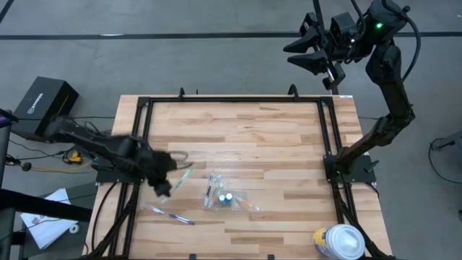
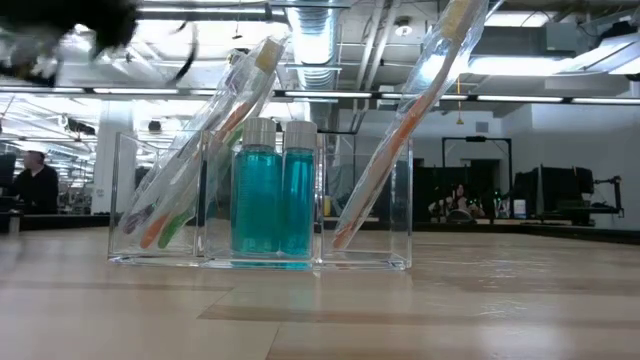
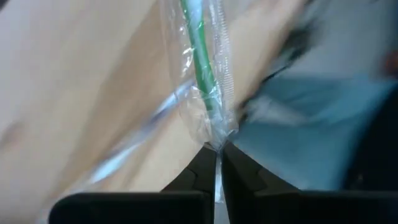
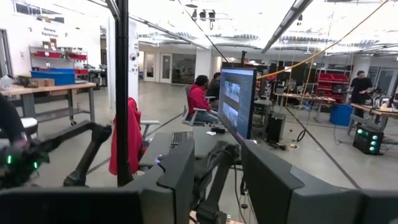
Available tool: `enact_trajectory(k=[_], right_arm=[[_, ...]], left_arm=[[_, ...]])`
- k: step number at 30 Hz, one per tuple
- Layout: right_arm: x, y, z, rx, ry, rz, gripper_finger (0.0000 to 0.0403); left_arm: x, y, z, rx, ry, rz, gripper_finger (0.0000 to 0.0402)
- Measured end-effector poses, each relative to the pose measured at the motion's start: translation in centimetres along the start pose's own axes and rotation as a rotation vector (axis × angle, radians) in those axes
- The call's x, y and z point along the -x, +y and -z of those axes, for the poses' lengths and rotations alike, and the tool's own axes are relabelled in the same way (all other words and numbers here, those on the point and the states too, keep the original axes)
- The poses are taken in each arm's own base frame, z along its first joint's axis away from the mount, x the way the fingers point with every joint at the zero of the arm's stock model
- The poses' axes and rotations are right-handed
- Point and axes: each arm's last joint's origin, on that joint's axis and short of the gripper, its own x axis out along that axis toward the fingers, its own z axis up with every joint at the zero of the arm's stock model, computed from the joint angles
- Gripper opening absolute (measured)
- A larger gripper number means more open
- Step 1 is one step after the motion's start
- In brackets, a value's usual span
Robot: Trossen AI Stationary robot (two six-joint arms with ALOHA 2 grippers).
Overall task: Pick & Place toothbrushing station
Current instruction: Put the green toothbrush into the transparent organizer
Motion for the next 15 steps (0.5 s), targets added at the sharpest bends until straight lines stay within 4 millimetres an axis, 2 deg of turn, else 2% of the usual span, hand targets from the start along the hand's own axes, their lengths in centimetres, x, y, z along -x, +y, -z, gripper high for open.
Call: enact_trajectory(k=[5,9,11,15], right_arm=[[-0.5,-0.6,0.8,0.003,0.036,0.001,0.0123],[-1.6,-0.7,2.2,0.04,0.116,0.009,0.0123],[-2.7,-0.5,3.4,0.085,0.183,0.034,0.0123],[-5.3,0.0,6.0,0.168,0.344,0.045,0.0123]], left_arm=[[5.8,-3.1,-2.3,0.05,-0.266,0.341,0.0004],[9.2,-4.0,-3.7,0.065,-0.424,0.521,0.0003],[9.9,-4.2,-4.5,0.059,-0.425,0.561,0.0003],[10.1,-5.0,-6.2,0.008,-0.325,0.687,0.0003]])
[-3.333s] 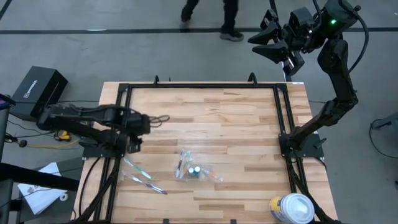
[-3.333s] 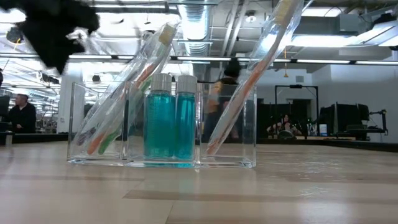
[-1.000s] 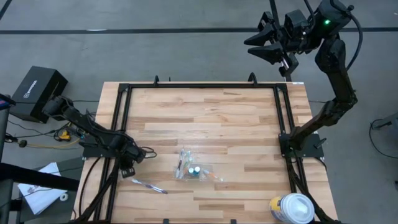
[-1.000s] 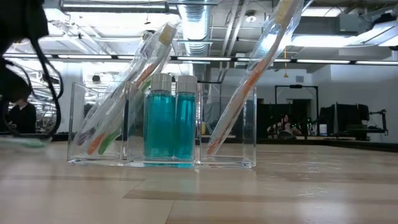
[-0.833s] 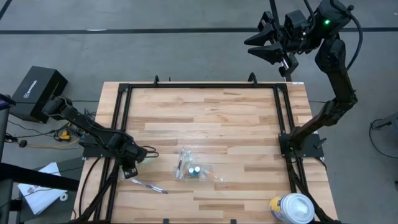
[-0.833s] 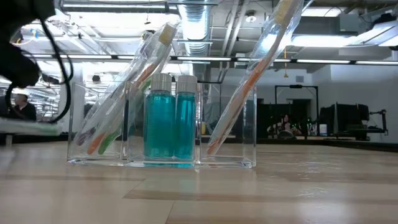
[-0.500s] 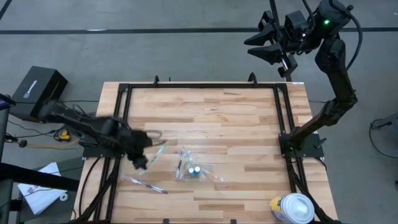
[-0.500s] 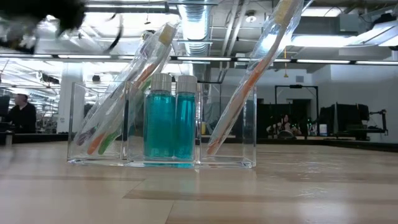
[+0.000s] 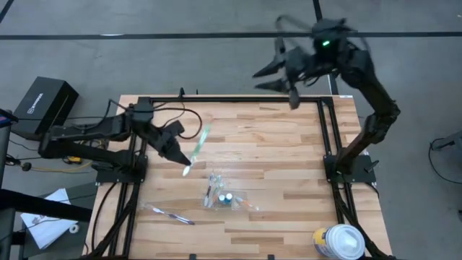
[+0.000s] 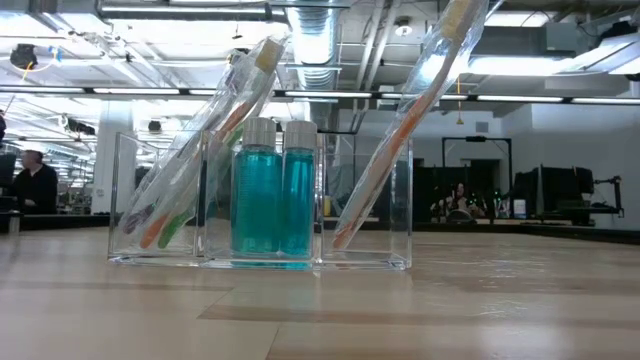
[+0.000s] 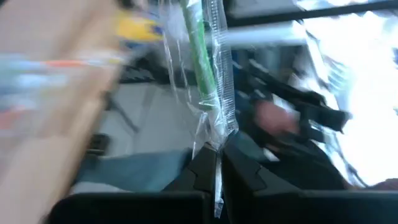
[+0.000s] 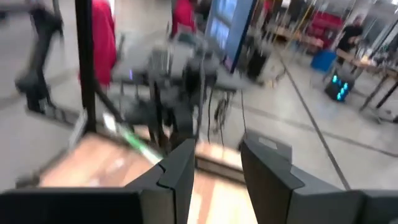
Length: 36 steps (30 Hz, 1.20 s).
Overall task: Pick & Place toothbrushing station
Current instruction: Put the green toothbrush into the transparent organizer
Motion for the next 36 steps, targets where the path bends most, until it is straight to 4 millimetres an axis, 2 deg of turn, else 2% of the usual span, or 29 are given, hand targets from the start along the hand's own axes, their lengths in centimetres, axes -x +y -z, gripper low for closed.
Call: enact_trajectory(k=[3,9,16,22,27,33,36], right_arm=[[-2.0,1.1,0.8,0.035,0.09,-0.028,0.0123],[-5.0,4.1,1.7,0.163,0.277,-0.038,0.0123],[-6.2,6.3,1.3,0.243,0.346,0.017,0.0123],[-6.5,7.5,0.8,0.312,0.373,0.057,0.0123],[-7.6,8.2,1.0,0.404,0.41,0.085,0.0123],[-10.3,8.7,2.0,0.512,0.493,0.106,0.0123],[-10.6,8.9,2.0,0.538,0.505,0.127,0.0123]], left_arm=[[-0.9,-1.0,-1.0,-0.027,0.053,0.131,0.0004],[-2.0,-2.1,-3.2,-0.007,0.019,0.295,0.0005],[-1.4,-0.5,-6.4,0.027,-0.083,0.268,0.0005],[-0.6,-0.6,-8.3,0.012,-0.15,0.343,0.0005],[-1.3,-0.6,-9.1,0.041,-0.131,0.392,0.0005],[-2.4,-1.3,-10.3,0.014,-0.116,0.418,0.0005],[-2.8,-1.9,-10.9,-0.005,-0.103,0.428,0.0005]])
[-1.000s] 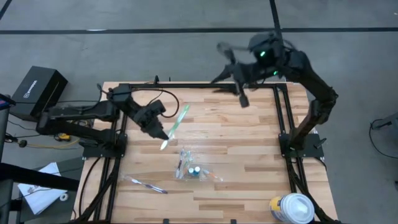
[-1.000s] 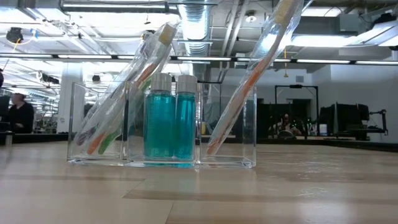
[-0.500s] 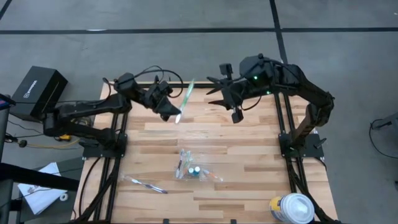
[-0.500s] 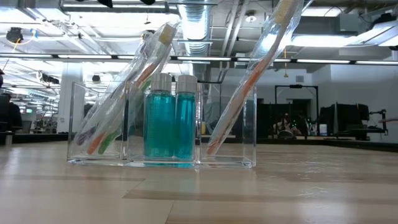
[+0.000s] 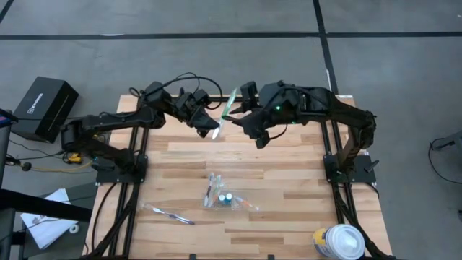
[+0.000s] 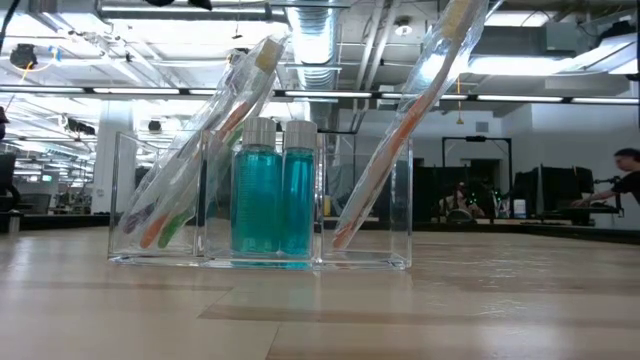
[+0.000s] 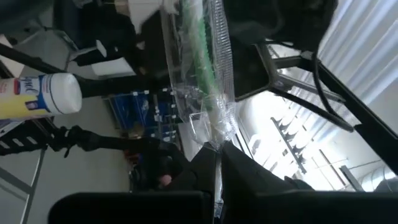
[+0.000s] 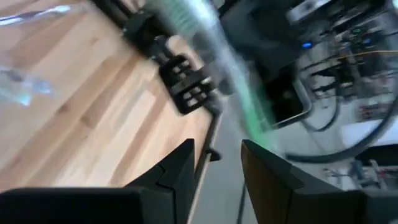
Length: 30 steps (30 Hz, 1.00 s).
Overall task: Pick & Place toothbrushing station
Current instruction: Put the green toothbrush into the transparent organizer
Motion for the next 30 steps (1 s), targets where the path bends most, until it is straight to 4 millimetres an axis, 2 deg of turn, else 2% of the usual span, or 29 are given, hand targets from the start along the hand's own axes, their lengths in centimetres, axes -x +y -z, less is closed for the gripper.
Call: enact_trajectory(k=[8,26,30], right_arm=[[0.6,-0.8,-0.8,-0.02,-0.057,0.082,0.0123],[0.6,-0.7,-0.8,0.012,-0.058,0.072,0.0123],[-0.4,-0.5,-0.9,0.028,-0.053,0.067,0.0123]], left_arm=[[-0.4,0.3,-0.5,0.008,0.02,-0.008,0.0006],[-0.4,0.1,-0.4,0.015,0.03,0.011,0.0006],[-0.4,0.0,-0.4,0.009,0.028,0.018,0.0006]])
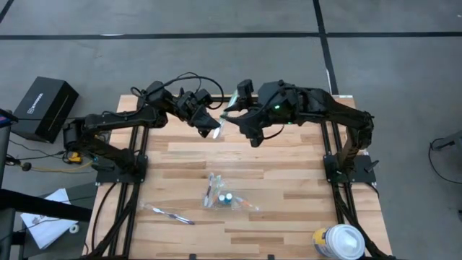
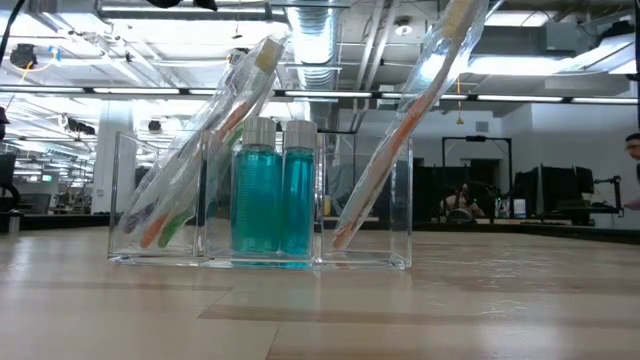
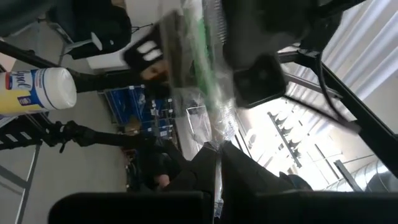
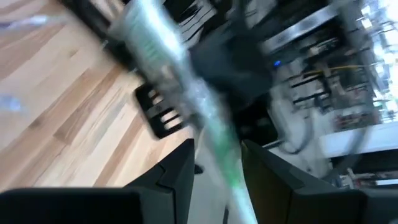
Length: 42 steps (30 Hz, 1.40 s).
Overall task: Pick & Place toothbrushing station
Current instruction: Put the green toothbrush into the transparent organizer
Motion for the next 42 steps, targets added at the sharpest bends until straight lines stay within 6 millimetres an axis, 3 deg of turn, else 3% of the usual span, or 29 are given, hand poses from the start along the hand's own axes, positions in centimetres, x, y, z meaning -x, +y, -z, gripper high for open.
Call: enact_trajectory(k=[7,15,25,36,42], right_arm=[[-1.7,0.7,-0.5,0.034,0.003,-0.008,0.0123],[-1.8,0.3,-0.7,0.04,0.014,0.052,0.012],[-1.8,0.3,-0.7,0.044,0.03,0.068,0.0066],[-1.7,0.2,-0.7,0.045,0.051,0.089,0.0055],[-1.2,0.2,-0.5,0.051,0.076,0.092,0.0013]], left_arm=[[-0.1,0.0,0.2,0.0,0.011,0.004,0.0006],[-0.3,-0.1,0.3,-0.009,0.02,0.012,0.0006],[-0.3,-0.2,0.3,-0.017,0.02,0.018,0.0006],[-0.2,-0.2,0.3,-0.02,0.015,0.02,0.0006],[0.1,-0.4,0.1,-0.06,0.001,0.024,0.0005]])
